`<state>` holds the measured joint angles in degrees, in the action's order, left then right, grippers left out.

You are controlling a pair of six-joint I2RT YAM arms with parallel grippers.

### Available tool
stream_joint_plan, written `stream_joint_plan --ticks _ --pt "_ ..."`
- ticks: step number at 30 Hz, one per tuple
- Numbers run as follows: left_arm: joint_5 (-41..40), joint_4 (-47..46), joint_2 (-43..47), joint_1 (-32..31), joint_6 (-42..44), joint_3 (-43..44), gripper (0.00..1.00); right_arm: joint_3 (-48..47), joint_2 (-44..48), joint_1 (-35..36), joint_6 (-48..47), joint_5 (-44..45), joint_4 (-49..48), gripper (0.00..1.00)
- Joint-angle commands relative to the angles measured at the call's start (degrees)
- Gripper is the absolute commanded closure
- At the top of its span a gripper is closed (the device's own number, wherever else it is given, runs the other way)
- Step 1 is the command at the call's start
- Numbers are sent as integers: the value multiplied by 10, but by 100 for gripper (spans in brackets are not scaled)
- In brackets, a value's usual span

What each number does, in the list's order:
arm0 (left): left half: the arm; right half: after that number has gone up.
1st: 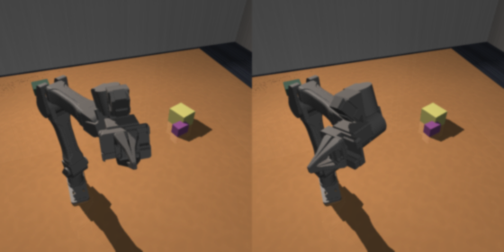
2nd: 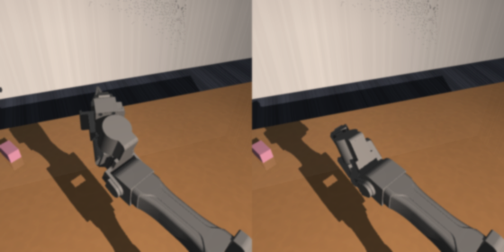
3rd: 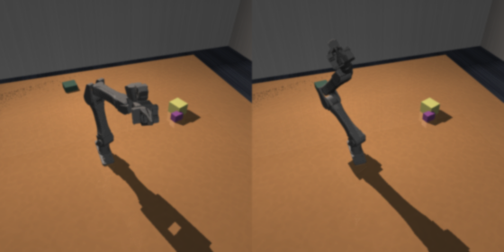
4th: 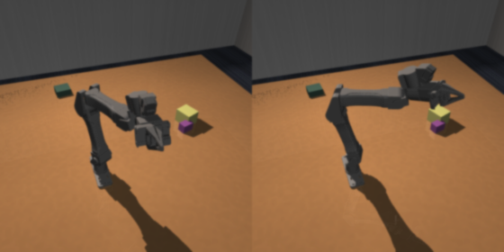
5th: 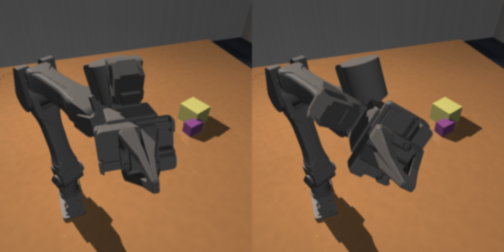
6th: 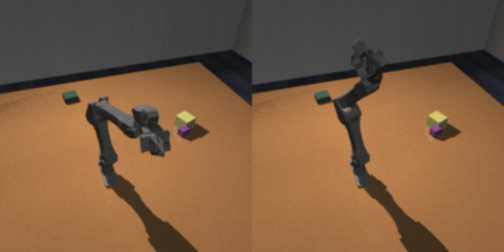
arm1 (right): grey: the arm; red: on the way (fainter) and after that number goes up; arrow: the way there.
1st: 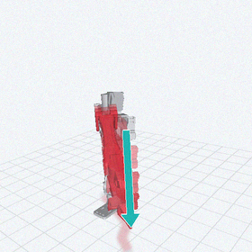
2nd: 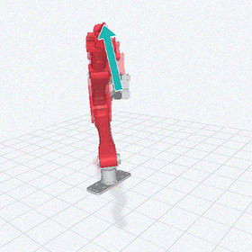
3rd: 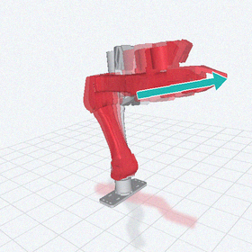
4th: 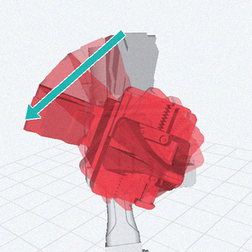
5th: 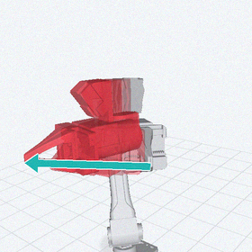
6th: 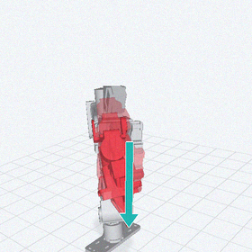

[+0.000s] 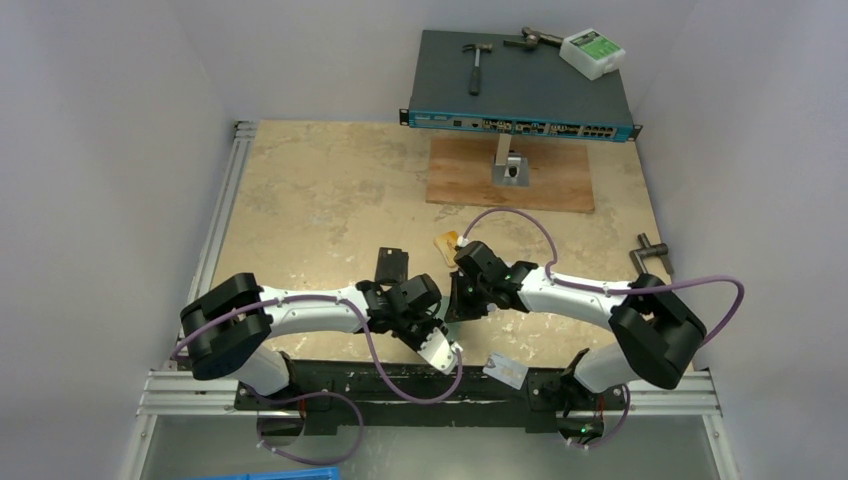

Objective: Put the credit cards into the card holder
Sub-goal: Close the card holder at the center of the board.

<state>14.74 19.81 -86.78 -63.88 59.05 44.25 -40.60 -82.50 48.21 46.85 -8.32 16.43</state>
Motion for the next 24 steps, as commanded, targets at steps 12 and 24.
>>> stream_joint_plan --ticks 12,24 --pt "6 14 0 -1 1 8 75 -9 -39 -4 -9 -8 -6 100" --pt "10 19 6 -1 2 7 76 28 -12 -23 3 -2 -8 100"
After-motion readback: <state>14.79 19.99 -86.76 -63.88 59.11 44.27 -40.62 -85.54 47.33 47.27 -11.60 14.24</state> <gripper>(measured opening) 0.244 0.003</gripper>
